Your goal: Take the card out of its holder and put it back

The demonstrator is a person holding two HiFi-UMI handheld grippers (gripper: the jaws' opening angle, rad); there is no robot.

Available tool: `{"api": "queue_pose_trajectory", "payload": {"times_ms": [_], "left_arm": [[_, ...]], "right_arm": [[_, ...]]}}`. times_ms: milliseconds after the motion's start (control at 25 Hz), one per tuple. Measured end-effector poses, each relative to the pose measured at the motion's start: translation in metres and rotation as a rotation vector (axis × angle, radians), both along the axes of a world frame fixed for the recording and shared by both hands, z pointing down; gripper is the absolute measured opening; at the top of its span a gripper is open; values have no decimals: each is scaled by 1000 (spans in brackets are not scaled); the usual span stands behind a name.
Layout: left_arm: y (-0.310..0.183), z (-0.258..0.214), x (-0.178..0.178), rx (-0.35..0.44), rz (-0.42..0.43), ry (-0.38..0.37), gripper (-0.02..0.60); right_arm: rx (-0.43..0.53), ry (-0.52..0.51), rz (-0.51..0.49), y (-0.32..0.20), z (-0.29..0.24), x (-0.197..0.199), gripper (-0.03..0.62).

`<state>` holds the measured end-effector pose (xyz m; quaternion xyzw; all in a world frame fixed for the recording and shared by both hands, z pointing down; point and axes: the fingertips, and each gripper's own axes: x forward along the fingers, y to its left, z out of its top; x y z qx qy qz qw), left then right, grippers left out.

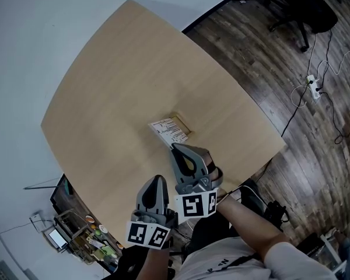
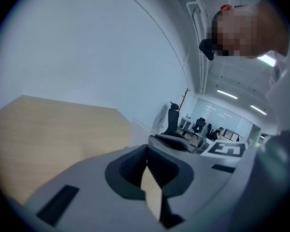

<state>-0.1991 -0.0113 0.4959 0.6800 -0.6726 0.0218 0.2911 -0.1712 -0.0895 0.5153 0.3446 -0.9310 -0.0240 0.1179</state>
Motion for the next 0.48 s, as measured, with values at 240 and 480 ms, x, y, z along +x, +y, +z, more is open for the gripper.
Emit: {"api": "queue_pose_trajectory", "payload": {"times_ms": [240,480], "left_arm": [[2,2,0,-6,4,-4,12],[3,5,2,-14,11,-3,12]], "right_arm": [[28,-6,-14,2,1,-1,25],[4,-38,2,-2,0,3,25]]}}
